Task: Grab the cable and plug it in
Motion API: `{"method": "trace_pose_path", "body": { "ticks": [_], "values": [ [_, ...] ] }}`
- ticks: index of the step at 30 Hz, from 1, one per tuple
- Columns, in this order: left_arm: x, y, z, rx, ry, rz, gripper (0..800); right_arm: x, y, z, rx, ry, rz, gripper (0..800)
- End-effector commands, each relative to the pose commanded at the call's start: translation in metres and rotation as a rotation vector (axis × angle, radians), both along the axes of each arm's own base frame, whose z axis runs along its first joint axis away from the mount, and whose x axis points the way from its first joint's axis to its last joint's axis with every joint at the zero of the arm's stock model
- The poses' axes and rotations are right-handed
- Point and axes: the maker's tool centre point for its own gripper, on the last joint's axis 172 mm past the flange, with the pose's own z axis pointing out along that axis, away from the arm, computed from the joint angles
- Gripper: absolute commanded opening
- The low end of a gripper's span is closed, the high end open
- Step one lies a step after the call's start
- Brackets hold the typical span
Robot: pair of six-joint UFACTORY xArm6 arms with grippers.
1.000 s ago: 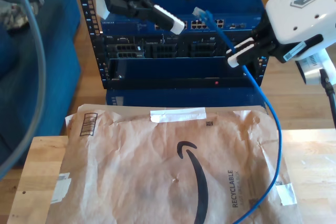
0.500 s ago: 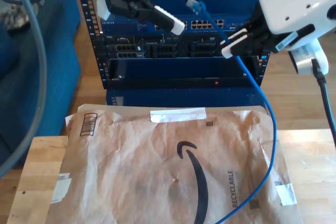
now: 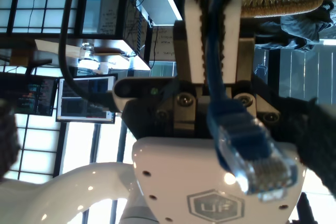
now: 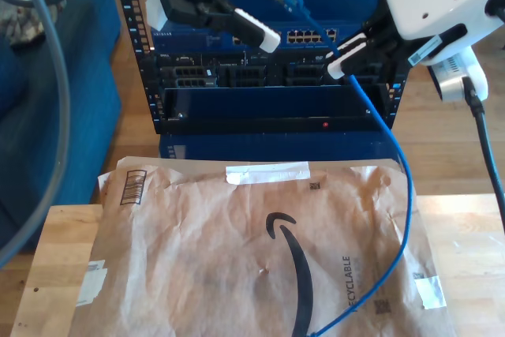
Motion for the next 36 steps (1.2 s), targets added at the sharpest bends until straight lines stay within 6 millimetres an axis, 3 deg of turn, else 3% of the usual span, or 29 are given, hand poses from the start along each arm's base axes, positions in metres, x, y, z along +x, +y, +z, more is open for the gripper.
{"method": "trace_pose_path", "body": {
  "ticks": [18,21,30,36],
  "values": [
    [0.000,-0.003,0.007,-0.022,0.019,0.012,520,0.000,-0.002,-0.004,-0.012,0.006,-0.001,20],
    [0.000,-0.005,0.010,-0.036,0.019,0.010,454,-0.001,-0.002,-0.004,-0.012,0.006,0.000,20],
    [-0.001,-0.005,0.003,-0.036,0.039,0.009,453,0.000,-0.002,-0.004,-0.012,0.006,-0.001,20],
    [0.000,-0.004,0.003,-0.032,0.037,0.012,400,-0.001,-0.002,-0.005,-0.012,0.006,0.001,21]
  ]
}}
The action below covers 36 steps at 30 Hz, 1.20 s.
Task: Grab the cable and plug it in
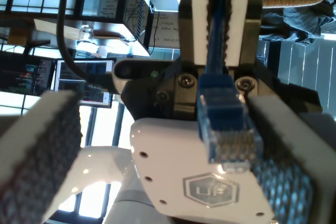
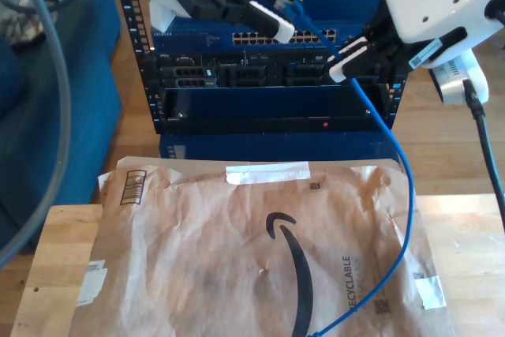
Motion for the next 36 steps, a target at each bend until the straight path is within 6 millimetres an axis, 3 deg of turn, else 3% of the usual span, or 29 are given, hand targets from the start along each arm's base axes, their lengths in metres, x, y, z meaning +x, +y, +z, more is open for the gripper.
{"method": "trace_pose_path", "body": {
  "ticks": [7,14,36],
  "values": [
    [0.0036,0.0017,0.0002,-0.001,-0.006,0.012,299,-0.0019,0.0031,-0.0003,-0.002,0.001,0.008,21],
    [0.0037,0.0019,-0.0002,0.001,-0.005,0.012,246,-0.0038,0.0048,-0.0029,-0.011,0.003,0.017,21],
    [0.0037,0.0030,-0.0013,0.006,-0.003,0.014,246,-0.0037,0.0044,-0.0014,-0.009,-0.001,0.014,21]
  ]
}}
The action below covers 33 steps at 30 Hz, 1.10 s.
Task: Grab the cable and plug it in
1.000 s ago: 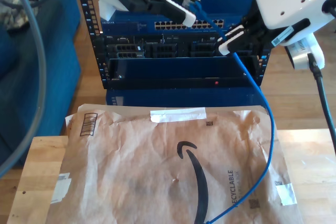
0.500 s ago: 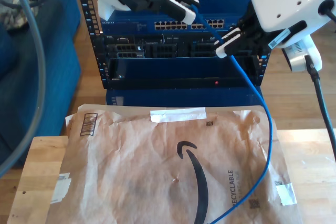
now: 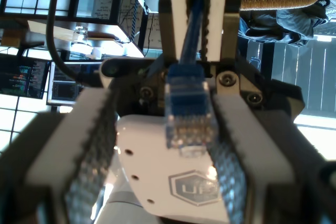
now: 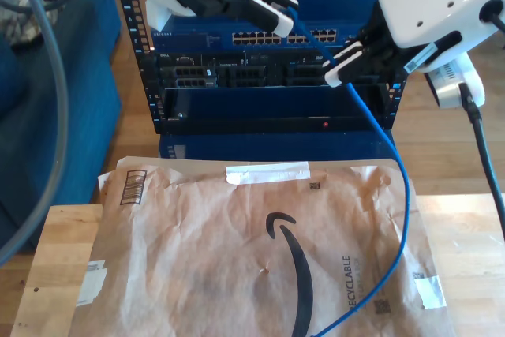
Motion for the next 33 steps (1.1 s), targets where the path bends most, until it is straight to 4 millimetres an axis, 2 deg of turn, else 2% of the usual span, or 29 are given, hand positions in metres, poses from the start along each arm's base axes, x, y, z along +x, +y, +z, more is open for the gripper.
{"method": "trace_pose_path", "body": {
  "ticks": [7,16,23,24,25,26,27,29,33],
  "values": [
    [0.000,0.000,-0.007,0.002,0.018,0.002,226,-0.001,0.000,0.001,0.000,-0.002,0.001,21],
    [0.001,0.001,-0.006,0.000,0.013,0.006,183,-0.001,0.000,0.001,-0.002,-0.002,0.001,22],
    [0.003,0.003,-0.005,-0.001,0.007,0.012,47,-0.001,0.000,0.001,-0.002,-0.002,0.001,39],
    [0.005,0.005,-0.005,-0.001,0.006,0.018,33,-0.002,0.000,0.001,-0.002,-0.002,0.003,69],
    [0.004,0.005,-0.006,-0.001,0.008,0.016,22,-0.002,0.000,0.001,-0.002,-0.002,0.003,191],
    [0.004,0.005,-0.006,-0.001,0.008,0.016,13,-0.004,0.001,0.000,-0.002,0.002,0.011,454],
    [0.004,0.005,-0.006,-0.001,0.010,0.016,6,-0.004,0.001,-0.002,-0.002,0.006,0.014,634],
    [0.005,0.005,-0.007,-0.001,0.011,0.016,6,-0.003,0.001,-0.002,0.000,0.009,0.011,800],
    [0.002,0.003,-0.011,0.002,0.056,0.010,5,-0.002,0.000,0.016,0.007,-0.050,-0.015,799]
  ]
}}
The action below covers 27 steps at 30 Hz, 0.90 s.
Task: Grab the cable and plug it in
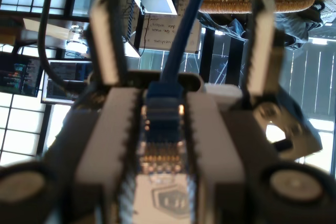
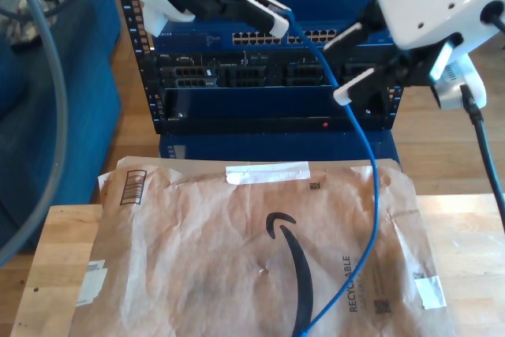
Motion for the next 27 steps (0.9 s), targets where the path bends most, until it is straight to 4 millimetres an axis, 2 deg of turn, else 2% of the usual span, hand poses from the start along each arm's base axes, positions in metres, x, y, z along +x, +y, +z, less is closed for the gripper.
{"method": "trace_pose_path", "body": {
  "ticks": [2,5,9,14,16,22,27],
  "values": [
    [-0.001,0.000,-0.014,0.014,0.121,0.009,5,0.010,-0.004,0.009,-0.004,-0.051,-0.035,799],
    [-0.010,0.005,-0.025,0.036,0.258,-0.013,6,0.007,-0.001,0.018,-0.001,-0.084,-0.033,799],
    [0.003,0.012,-0.018,-0.028,0.289,0.012,6,0.010,0.005,0.032,0.009,-0.139,-0.052,798],
    [0.017,0.032,-0.010,-0.124,0.376,0.036,7,0.014,-0.010,0.093,0.014,-0.415,-0.117,798],
    [0.020,0.040,-0.007,-0.163,0.407,0.026,7,0.014,-0.015,0.112,0.016,-0.492,-0.142,798],
    [0.020,0.051,0.000,-0.220,0.502,0.002,7,0.020,-0.021,0.123,0.014,-0.607,-0.174,798],
    [0.017,0.052,0.008,-0.258,0.617,-0.039,7,0.026,0.003,0.124,0.030,-0.694,-0.134,792]
  ]
}}
